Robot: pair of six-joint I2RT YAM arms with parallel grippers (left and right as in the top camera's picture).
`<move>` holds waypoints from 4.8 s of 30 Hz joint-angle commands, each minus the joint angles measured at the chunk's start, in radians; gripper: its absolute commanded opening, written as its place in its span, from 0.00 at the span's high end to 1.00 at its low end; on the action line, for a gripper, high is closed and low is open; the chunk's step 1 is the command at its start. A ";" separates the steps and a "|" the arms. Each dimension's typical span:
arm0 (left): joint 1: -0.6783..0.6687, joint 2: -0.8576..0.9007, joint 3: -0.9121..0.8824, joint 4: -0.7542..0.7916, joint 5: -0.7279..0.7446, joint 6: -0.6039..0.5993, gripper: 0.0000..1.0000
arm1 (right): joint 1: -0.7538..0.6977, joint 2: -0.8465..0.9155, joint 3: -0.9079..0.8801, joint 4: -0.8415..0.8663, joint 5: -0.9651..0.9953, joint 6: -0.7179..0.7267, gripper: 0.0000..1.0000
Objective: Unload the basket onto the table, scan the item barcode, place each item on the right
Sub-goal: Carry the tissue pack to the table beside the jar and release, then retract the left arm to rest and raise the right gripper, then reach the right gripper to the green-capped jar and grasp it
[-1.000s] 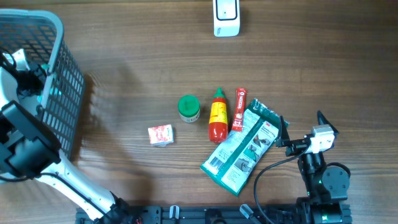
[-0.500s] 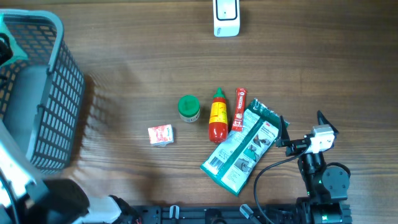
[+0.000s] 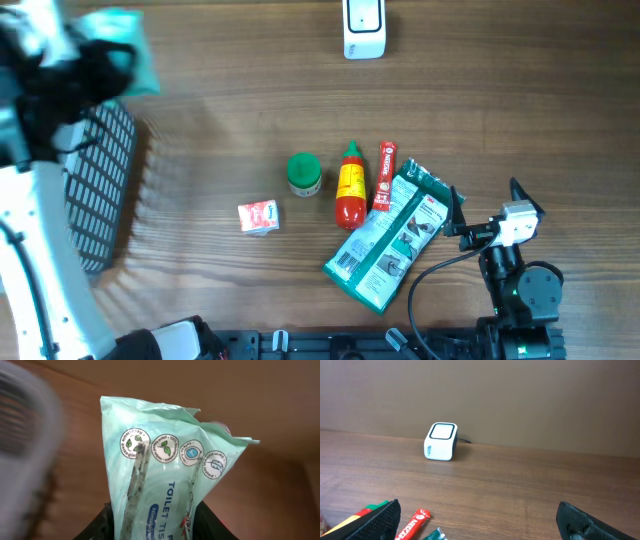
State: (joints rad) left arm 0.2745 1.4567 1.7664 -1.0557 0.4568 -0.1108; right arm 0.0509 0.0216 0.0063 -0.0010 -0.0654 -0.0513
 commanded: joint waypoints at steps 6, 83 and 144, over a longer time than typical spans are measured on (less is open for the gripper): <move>-0.294 0.056 -0.043 -0.063 -0.177 -0.010 0.70 | 0.005 0.001 -0.001 0.002 0.014 -0.009 0.00; -0.406 -0.871 -0.297 0.494 -0.333 0.357 0.00 | 0.005 0.001 -0.001 0.037 -0.654 0.142 0.00; -0.119 -1.452 -1.007 0.810 -0.478 -0.172 0.00 | 0.376 1.131 1.039 -0.720 -0.113 0.837 0.00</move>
State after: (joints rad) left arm 0.1509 0.0154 0.8635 -0.2703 -0.0471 -0.1699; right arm 0.3794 1.0790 1.0256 -0.7170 -0.2752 0.7654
